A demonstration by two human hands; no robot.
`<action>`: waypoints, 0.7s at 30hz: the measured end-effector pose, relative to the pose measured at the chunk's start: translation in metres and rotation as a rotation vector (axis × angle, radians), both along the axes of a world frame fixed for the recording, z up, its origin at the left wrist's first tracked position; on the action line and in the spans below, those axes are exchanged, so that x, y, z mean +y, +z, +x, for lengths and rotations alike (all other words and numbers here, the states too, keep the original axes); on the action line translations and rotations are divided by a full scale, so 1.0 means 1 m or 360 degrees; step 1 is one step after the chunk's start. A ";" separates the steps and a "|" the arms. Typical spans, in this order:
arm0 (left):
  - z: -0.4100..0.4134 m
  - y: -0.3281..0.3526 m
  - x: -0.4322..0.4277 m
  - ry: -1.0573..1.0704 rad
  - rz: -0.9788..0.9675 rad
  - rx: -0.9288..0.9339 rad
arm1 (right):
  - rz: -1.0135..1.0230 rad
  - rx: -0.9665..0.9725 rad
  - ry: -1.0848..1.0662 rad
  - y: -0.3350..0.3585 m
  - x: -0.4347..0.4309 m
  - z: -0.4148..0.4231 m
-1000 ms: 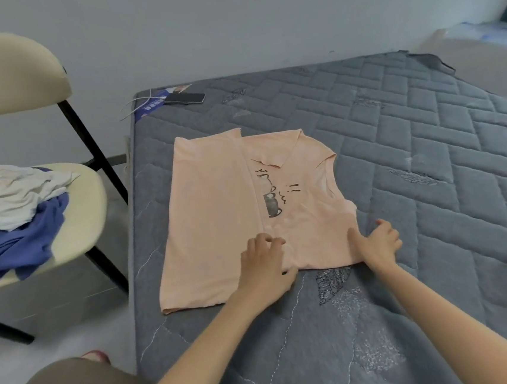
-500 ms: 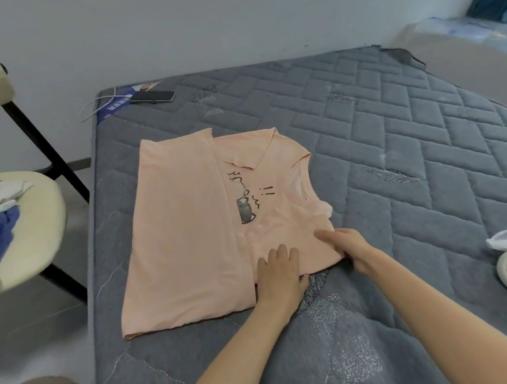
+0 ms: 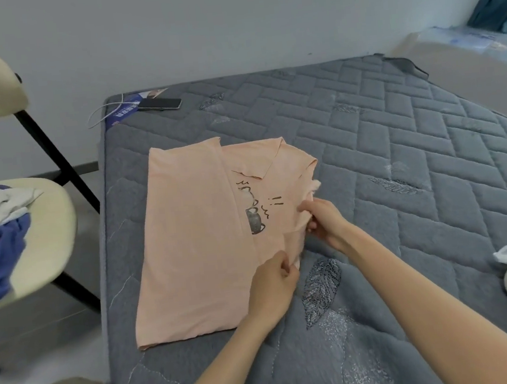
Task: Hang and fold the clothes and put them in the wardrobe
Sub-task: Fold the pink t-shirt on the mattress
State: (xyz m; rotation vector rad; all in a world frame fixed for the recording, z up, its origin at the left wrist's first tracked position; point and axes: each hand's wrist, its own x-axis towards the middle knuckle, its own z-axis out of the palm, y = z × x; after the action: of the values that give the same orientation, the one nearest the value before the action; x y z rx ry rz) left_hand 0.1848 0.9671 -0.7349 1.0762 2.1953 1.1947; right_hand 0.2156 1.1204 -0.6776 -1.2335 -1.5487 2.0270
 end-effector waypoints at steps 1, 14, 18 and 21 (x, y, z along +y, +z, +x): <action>-0.005 0.005 -0.005 0.0040 0.0055 -0.0141 | 0.0067 -0.0012 0.0093 0.008 -0.006 -0.014; -0.082 -0.006 -0.144 0.0661 -0.0166 -0.0785 | 0.0377 -0.0297 0.1328 -0.022 -0.161 -0.172; -0.087 -0.013 -0.160 0.0735 -0.0203 -0.1051 | 0.0305 -0.0366 0.1467 -0.037 -0.175 -0.173; -0.096 -0.005 -0.159 0.0897 -0.0179 -0.1249 | 0.0369 -0.0354 0.1236 -0.038 -0.163 -0.173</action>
State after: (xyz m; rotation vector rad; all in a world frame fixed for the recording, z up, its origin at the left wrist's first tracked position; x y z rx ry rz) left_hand 0.0888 0.8079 -0.7401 -0.1144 1.9015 1.3726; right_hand 0.0426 0.9578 -0.7155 -0.8557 -2.5902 2.0548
